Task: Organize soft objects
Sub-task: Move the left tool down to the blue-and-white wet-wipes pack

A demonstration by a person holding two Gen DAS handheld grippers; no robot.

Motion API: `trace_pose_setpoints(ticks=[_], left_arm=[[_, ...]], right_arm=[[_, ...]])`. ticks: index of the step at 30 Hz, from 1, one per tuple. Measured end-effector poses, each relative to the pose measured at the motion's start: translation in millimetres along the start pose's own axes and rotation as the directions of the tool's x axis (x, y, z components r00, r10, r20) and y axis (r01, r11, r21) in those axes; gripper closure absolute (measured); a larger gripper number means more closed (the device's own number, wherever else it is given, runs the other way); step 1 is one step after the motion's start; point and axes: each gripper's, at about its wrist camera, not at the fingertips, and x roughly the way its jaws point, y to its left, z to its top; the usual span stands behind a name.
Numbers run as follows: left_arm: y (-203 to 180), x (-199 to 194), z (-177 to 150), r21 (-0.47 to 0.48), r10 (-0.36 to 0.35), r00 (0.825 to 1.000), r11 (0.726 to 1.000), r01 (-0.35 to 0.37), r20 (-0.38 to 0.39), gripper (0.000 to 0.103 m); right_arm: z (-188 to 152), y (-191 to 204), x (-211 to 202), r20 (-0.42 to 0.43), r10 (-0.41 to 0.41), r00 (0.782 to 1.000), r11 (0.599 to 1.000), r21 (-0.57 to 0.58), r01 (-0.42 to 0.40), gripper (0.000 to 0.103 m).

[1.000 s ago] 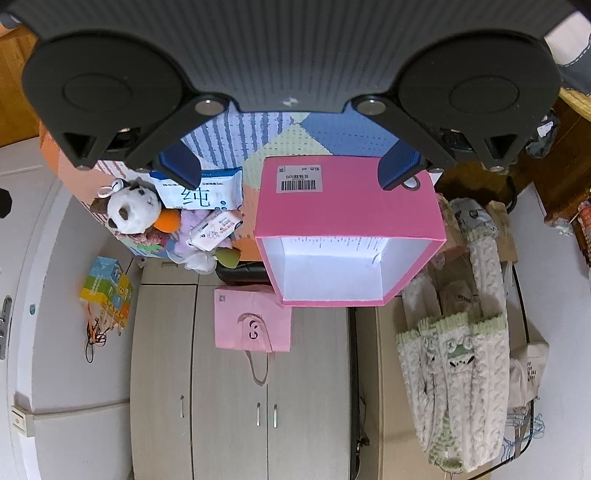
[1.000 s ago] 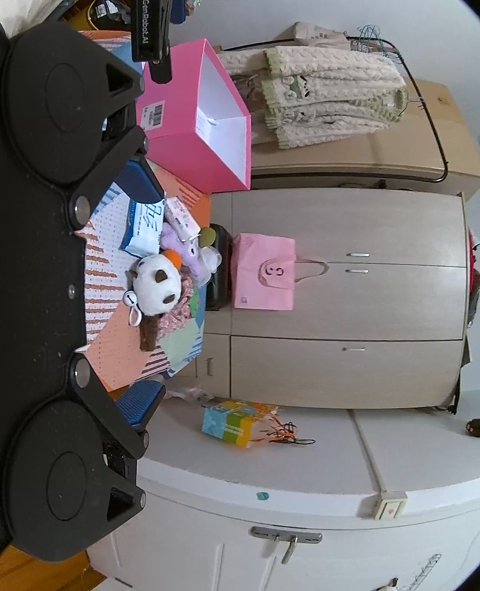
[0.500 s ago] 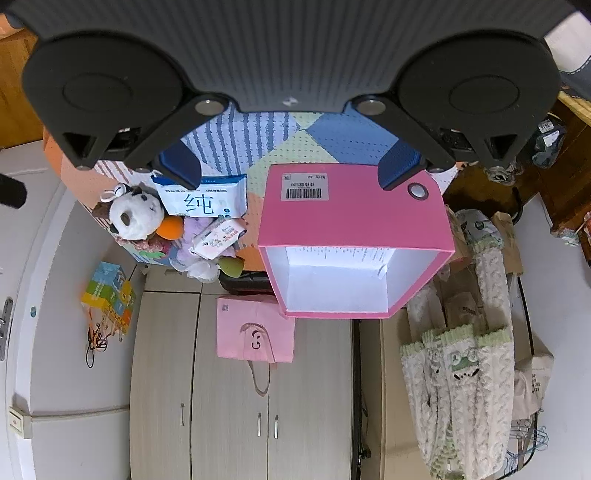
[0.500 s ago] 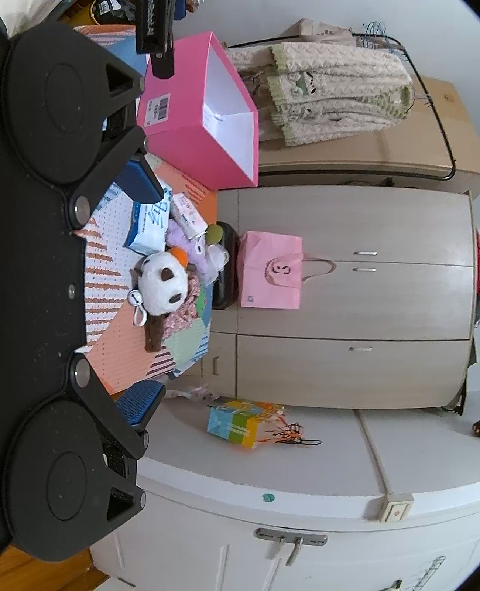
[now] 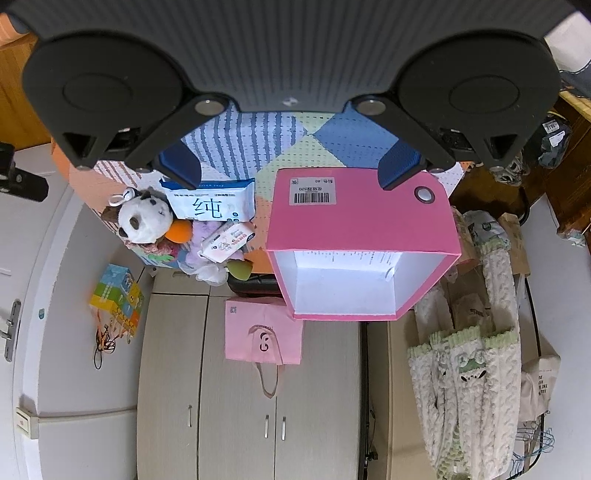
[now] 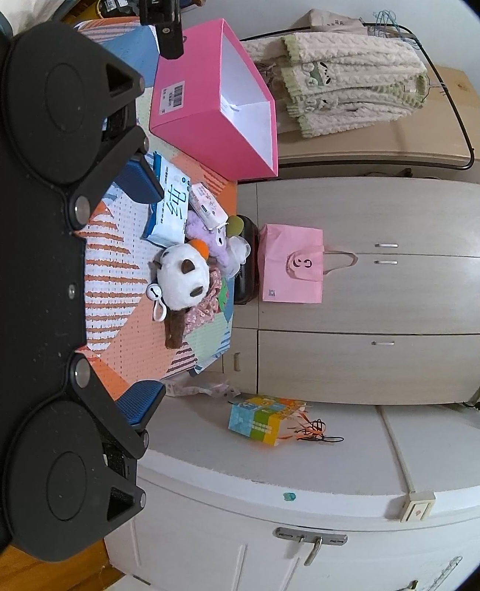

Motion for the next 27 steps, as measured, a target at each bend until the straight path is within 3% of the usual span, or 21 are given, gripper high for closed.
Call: trace_pose_setpoints(ticks=[7,12,15,19,22,27], left_arm=[[-5,5,3,0.004,-0.015,1.000,1.000,0.015,-0.015,0.000],[-11,8,11,-0.050,-0.063,0.998,0.997,0.064,0.029,0.000],[-23,13,21,-0.007,-0.100,0.994,0.995,0.101,0.050,0.000],[-47,28,33,0.078,-0.132,0.990,0.989,0.128,0.051,0.001],[-60,49,40,0.099,-0.183,0.983,0.978,0.182,0.002,0.004],[-78,95,45,0.096,-0.273,0.950,0.953,0.288,-0.150,0.009]], right_arm=[[1,0,3,-0.006,0.018,1.000,1.000,-0.006,-0.018,0.000],[2,-6,6,0.063,0.135,0.989,0.991,-0.024,-0.134,0.000],[3,-14,13,0.115,0.204,0.972,0.979,-0.036,-0.201,0.000],[6,-21,42,0.105,0.231,0.967,0.972,-0.063,-0.225,0.000],[3,-22,66,0.074,0.275,0.959,0.960,-0.083,-0.269,0.000],[-8,-14,96,0.012,0.382,0.924,0.919,-0.111,-0.378,0.007]])
